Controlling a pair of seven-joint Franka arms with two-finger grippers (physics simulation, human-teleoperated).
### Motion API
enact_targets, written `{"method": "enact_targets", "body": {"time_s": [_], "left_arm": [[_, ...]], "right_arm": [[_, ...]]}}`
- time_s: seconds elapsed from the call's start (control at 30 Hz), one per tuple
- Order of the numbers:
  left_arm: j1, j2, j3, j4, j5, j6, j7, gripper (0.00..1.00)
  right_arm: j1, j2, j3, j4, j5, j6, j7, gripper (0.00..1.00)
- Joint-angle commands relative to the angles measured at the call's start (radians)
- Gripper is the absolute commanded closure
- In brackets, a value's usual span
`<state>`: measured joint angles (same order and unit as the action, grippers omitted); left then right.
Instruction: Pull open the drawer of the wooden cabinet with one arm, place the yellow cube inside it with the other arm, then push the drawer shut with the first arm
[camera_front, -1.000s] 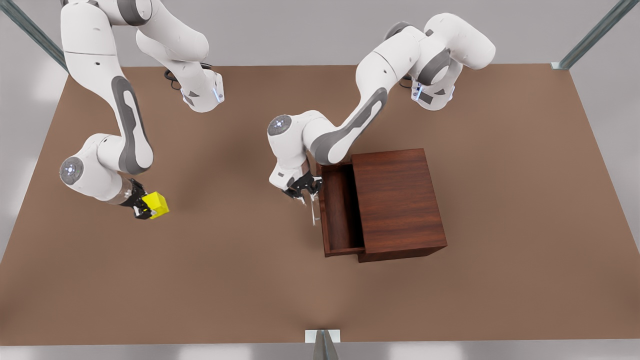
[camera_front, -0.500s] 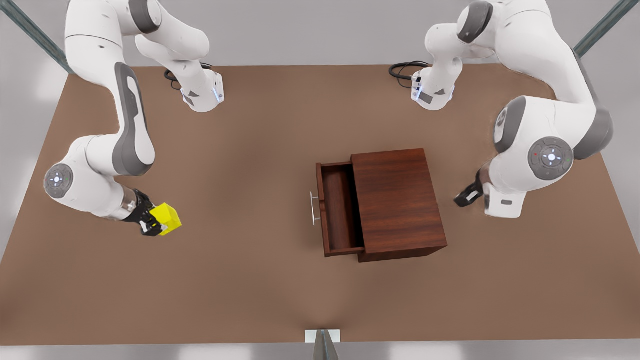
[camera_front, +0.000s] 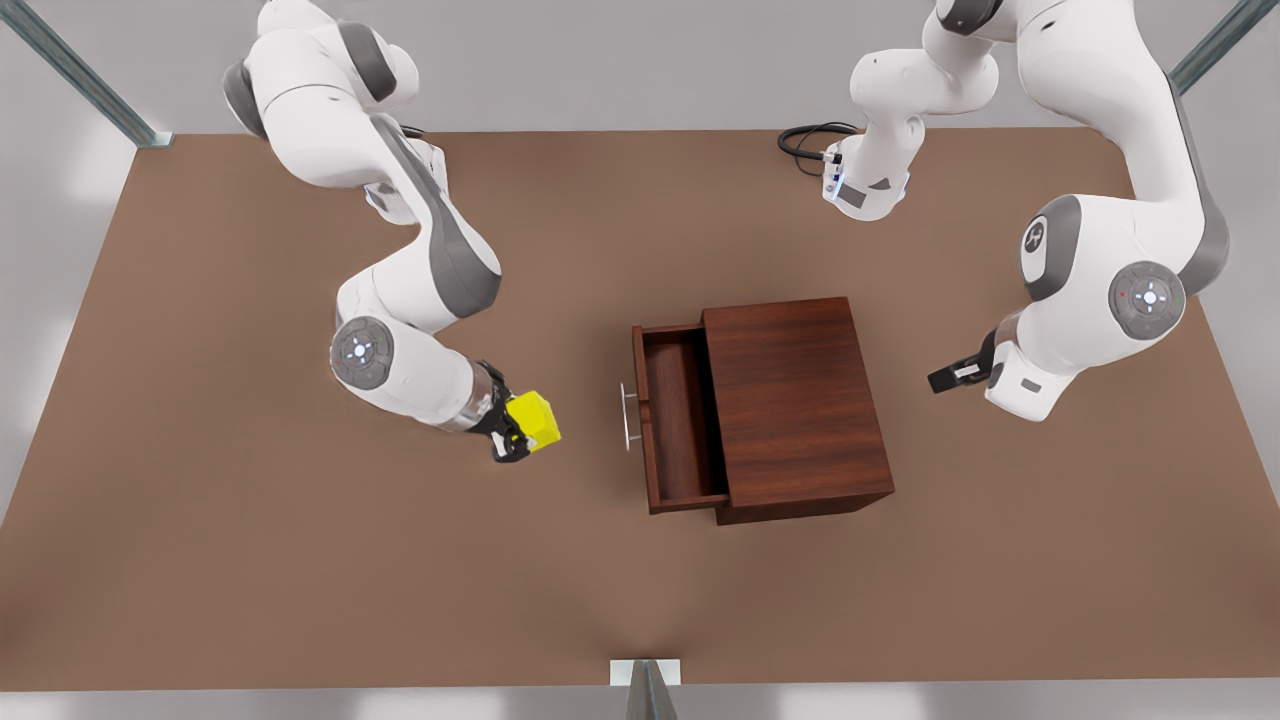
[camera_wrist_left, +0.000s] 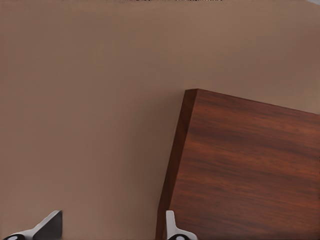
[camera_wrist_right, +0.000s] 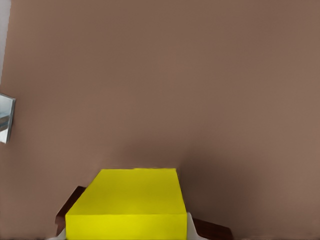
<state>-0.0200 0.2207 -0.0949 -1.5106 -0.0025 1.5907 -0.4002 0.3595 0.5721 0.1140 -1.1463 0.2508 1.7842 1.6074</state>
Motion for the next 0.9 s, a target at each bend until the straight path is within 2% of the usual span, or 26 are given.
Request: {"method": "enact_targets", "body": {"time_s": [0.0,0.07,0.17,0.33,0.47,0.5,0.87], "left_arm": [[0.0,-0.001,0.0,0.0,0.002,0.043,0.345,0.0],[-0.001,-0.001,0.0,0.0,0.004,0.043,0.345,0.0],[-0.003,-0.001,0.0,-0.002,0.004,0.041,0.343,0.0],[-0.003,-0.001,0.0,-0.002,0.006,0.041,0.343,0.0],[-0.003,0.0,0.0,-0.002,0.006,0.041,0.343,0.0],[-0.003,-0.001,0.0,-0.002,0.006,0.041,0.343,0.0],[-0.006,0.0,0.0,-0.002,0.007,0.041,0.34,0.0]], "right_arm": [[0.021,0.034,0.026,0.043,0.004,0.004,0.801,0.32],[0.027,0.052,0.075,0.062,0.002,0.073,0.873,0.31],[0.104,0.095,0.064,0.069,0.002,0.188,0.977,0.31],[0.168,0.181,0.065,0.148,-0.001,0.259,1.045,0.31],[0.226,0.247,0.02,0.185,-0.004,0.297,1.063,0.31],[0.257,0.258,-0.017,0.194,-0.004,0.304,1.074,0.31],[0.306,0.328,-0.045,0.243,-0.008,0.353,1.091,0.32]]}}
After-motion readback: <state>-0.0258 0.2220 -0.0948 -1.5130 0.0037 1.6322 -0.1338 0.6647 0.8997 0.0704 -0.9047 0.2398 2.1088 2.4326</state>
